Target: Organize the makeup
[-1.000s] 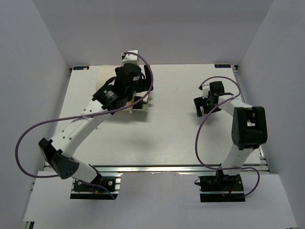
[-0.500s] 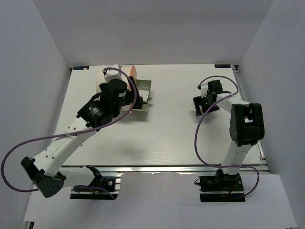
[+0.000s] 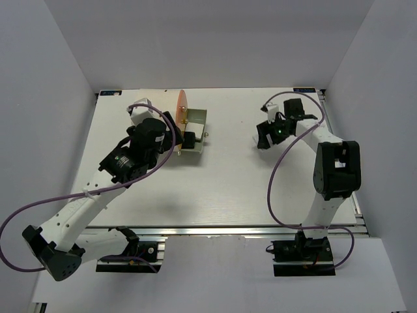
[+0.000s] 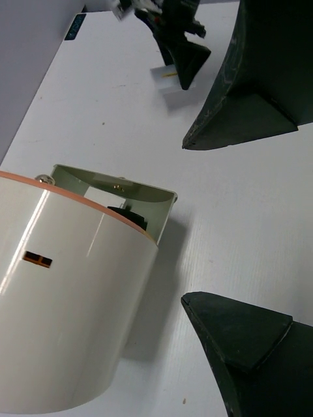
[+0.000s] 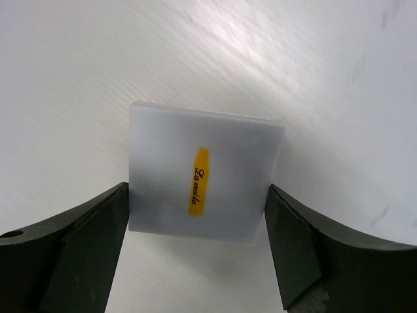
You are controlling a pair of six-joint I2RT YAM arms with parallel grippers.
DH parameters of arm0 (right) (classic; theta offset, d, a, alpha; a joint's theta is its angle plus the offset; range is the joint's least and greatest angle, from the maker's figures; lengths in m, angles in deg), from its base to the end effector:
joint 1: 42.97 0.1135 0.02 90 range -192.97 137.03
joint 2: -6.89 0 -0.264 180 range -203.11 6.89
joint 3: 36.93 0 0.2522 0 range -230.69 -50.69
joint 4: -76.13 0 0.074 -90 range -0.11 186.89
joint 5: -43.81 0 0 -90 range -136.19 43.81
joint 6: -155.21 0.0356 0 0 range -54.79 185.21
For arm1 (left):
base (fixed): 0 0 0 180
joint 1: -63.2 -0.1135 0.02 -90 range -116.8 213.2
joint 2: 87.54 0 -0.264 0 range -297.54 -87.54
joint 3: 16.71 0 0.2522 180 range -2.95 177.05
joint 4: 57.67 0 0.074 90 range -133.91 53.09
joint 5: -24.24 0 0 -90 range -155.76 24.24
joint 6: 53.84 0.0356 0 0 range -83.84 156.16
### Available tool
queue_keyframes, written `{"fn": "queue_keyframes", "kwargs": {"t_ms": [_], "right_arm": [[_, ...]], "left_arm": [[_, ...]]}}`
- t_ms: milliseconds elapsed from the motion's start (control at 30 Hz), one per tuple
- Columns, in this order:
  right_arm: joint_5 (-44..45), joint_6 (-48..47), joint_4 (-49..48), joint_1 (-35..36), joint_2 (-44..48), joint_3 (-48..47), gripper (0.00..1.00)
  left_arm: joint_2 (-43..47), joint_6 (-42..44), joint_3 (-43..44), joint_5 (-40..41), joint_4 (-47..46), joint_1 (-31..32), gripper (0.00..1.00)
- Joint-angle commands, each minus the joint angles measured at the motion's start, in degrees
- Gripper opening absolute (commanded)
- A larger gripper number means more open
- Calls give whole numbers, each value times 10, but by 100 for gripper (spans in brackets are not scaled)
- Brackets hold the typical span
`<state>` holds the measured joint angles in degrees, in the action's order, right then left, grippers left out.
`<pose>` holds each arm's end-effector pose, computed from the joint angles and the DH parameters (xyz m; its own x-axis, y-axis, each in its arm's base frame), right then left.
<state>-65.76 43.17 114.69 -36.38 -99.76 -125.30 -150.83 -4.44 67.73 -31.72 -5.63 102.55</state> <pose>0.3900 0.0571 0.1973 -0.6620 -0.4324 -0.6122 -0.5810 0.8121 0.0547 0.1869 -0.1275 0.3872 -0.4016 -0.3681 -0.8386 -0.1415 0.9296 -0.3403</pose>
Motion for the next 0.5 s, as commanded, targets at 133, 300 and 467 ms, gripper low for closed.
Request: {"fn": "queue_keyframes", "kwargs": {"t_ms": [133,300,467], "right_arm": [[-194,-53,-54,104,28,-142,0],[-191,13,-88,192,-49,-246,0],[-182,63,-142,228,-127,-340,0]], "left_arm": [[28,-54,-34,-23,-8,-22,98],[45,-60,-29,-13,6,-26,98],[54,-73,-24,-8,18,-28,98]]}}
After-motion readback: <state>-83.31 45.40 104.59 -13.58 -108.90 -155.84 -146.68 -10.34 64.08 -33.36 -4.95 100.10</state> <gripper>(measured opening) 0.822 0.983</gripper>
